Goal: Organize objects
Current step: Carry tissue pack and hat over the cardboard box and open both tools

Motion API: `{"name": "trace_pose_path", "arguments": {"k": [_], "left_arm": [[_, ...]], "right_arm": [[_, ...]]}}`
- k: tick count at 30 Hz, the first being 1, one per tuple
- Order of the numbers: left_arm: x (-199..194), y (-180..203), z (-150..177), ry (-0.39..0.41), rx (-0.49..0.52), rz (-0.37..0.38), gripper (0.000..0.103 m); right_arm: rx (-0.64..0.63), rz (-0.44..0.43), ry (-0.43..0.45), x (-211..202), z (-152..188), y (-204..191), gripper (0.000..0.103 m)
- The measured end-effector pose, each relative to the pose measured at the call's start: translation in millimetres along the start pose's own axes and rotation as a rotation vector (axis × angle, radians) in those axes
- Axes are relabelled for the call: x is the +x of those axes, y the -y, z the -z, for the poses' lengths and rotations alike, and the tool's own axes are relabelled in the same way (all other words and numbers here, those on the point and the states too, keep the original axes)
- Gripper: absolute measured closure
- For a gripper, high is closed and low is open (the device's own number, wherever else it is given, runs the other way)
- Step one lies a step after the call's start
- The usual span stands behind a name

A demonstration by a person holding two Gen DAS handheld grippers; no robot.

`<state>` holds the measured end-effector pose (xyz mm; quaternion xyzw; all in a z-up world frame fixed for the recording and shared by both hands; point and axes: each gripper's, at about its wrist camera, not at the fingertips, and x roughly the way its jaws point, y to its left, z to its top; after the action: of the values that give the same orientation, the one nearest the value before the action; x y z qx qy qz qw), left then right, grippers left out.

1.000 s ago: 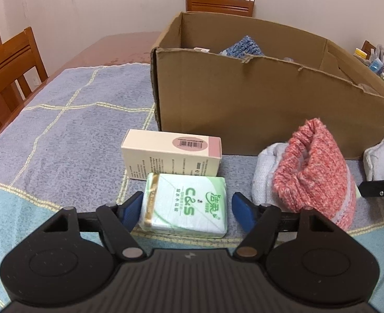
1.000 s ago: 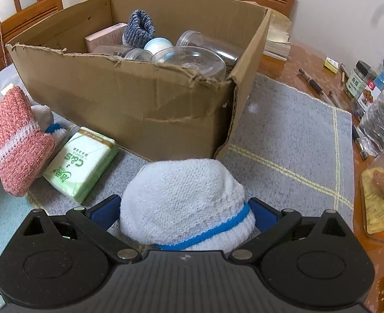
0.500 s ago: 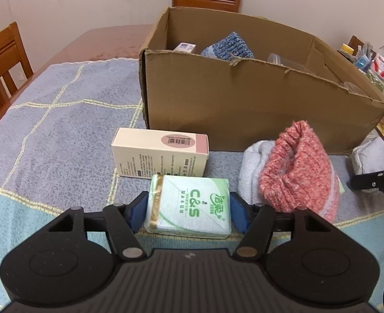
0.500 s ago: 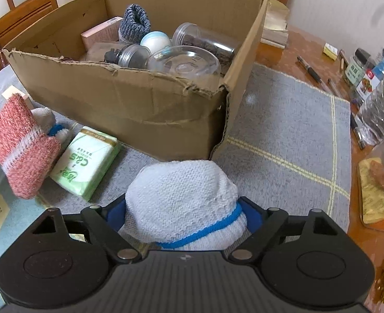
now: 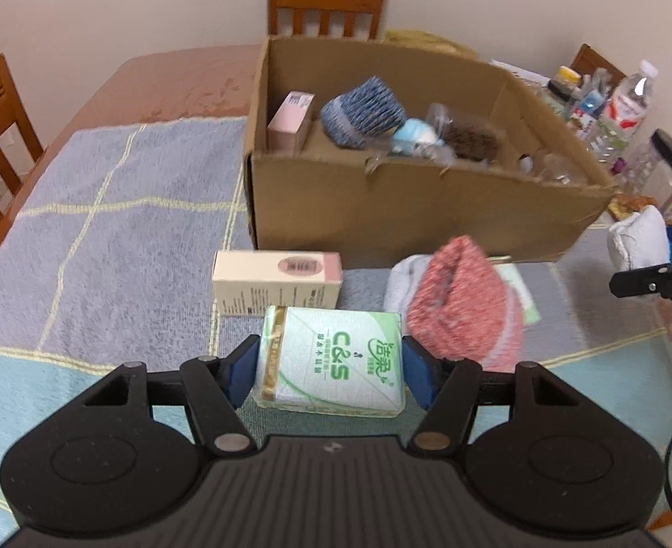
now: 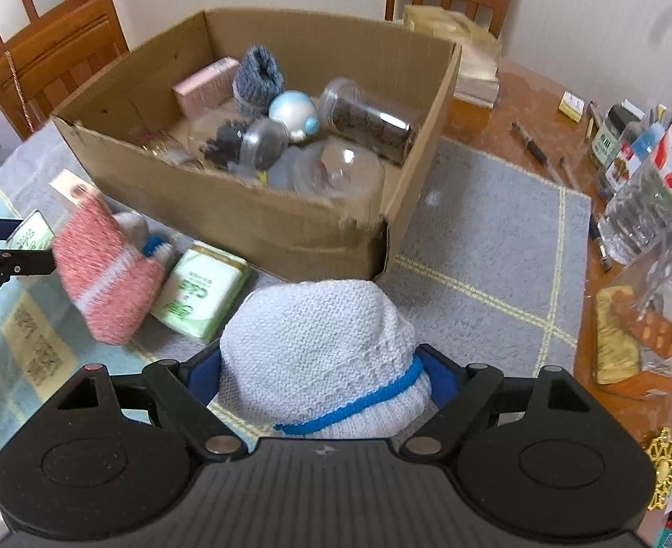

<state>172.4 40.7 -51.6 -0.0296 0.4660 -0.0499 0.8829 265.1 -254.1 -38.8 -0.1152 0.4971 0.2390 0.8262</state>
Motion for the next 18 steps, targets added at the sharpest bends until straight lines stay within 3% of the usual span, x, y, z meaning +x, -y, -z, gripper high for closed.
{"name": "trace_pose_path", "arguments": {"k": [7,18], "left_arm": [[-26.7,13.3,-28.0,-0.024,0.068,0.036,0.039],[-31.4,24.6,-95.8,0.074,0.132,0.075,0.039]], "right_arm": [[-0.039,-0.020,0.036,-36.0,-19.9,-12.7,0.014],[-0.078,-0.021,0.126,-62.7,-63.8,-23.8,0.014]]}}
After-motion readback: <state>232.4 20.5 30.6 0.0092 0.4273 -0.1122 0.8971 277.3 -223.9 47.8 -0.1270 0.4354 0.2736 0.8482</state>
